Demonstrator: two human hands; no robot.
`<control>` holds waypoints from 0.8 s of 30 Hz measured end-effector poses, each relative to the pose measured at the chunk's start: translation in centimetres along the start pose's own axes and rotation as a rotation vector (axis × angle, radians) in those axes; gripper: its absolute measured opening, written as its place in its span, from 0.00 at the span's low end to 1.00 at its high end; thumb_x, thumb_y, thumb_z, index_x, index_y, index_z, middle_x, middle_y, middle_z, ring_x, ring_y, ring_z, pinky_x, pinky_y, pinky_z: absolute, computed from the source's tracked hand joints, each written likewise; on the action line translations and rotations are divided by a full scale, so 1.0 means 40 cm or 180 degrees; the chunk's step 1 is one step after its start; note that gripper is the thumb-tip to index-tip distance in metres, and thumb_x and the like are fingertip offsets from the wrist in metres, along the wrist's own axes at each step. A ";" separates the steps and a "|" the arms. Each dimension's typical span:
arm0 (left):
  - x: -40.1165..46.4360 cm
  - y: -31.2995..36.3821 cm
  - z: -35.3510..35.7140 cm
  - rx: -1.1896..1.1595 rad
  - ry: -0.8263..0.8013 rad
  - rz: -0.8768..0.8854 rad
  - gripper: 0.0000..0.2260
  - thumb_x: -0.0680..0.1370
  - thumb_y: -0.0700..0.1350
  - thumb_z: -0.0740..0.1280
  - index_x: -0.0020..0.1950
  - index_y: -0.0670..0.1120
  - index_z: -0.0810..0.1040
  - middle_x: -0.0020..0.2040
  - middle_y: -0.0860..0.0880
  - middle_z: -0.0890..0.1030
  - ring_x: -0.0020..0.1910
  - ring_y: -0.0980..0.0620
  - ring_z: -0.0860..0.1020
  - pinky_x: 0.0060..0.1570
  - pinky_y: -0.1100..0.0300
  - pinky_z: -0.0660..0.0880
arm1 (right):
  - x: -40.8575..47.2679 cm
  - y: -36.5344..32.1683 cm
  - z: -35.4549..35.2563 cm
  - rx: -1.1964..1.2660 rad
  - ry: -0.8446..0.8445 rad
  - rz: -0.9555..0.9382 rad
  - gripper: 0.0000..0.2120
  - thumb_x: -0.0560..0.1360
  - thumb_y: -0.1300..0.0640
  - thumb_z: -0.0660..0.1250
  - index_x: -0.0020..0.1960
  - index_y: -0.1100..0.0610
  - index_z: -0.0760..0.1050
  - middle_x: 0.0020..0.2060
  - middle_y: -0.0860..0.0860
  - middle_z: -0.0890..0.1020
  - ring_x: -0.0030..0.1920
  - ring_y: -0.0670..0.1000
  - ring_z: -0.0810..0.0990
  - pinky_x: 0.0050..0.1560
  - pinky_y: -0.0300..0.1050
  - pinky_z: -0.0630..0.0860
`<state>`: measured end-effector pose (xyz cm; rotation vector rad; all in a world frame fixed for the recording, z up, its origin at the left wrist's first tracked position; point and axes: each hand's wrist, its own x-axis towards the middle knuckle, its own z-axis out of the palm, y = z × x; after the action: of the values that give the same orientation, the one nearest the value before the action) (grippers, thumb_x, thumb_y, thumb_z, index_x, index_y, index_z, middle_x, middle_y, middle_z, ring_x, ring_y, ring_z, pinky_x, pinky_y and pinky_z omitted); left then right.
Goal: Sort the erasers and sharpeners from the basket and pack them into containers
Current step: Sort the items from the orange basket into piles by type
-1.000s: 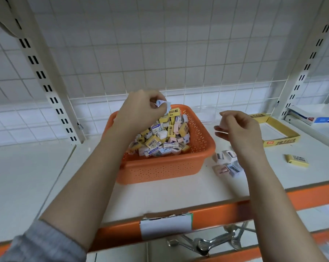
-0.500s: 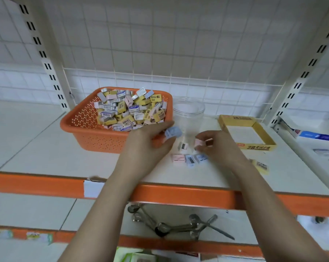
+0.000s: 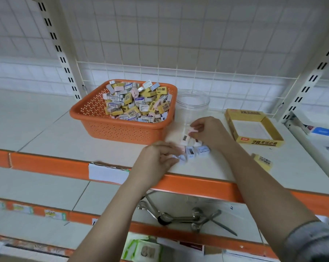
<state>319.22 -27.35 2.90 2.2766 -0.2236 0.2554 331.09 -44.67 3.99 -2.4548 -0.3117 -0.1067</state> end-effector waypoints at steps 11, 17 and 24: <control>-0.013 0.022 -0.037 0.0374 0.0184 0.0251 0.10 0.76 0.42 0.67 0.54 0.53 0.82 0.44 0.60 0.80 0.40 0.60 0.76 0.42 0.73 0.70 | -0.030 -0.014 -0.013 0.0336 0.0465 0.0029 0.09 0.73 0.63 0.68 0.52 0.58 0.81 0.46 0.53 0.83 0.43 0.44 0.78 0.39 0.22 0.68; 0.018 0.066 -0.192 0.0051 0.0507 0.0852 0.08 0.77 0.41 0.67 0.53 0.50 0.83 0.43 0.68 0.76 0.42 0.69 0.76 0.42 0.75 0.70 | -0.028 -0.127 -0.058 0.0506 0.0855 -0.0186 0.08 0.73 0.59 0.67 0.50 0.54 0.81 0.42 0.48 0.82 0.42 0.44 0.79 0.42 0.24 0.70; 0.167 -0.060 -0.345 0.0400 0.0475 0.0549 0.07 0.77 0.44 0.65 0.48 0.54 0.82 0.42 0.55 0.83 0.38 0.60 0.78 0.39 0.67 0.73 | 0.085 -0.275 -0.044 0.0098 0.0766 -0.0502 0.09 0.74 0.59 0.67 0.52 0.54 0.81 0.40 0.47 0.81 0.40 0.42 0.78 0.39 0.27 0.71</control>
<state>324.72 -15.90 11.82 2.3515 -0.3348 0.5405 331.65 -36.74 12.51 -2.3535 -0.3962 -0.4574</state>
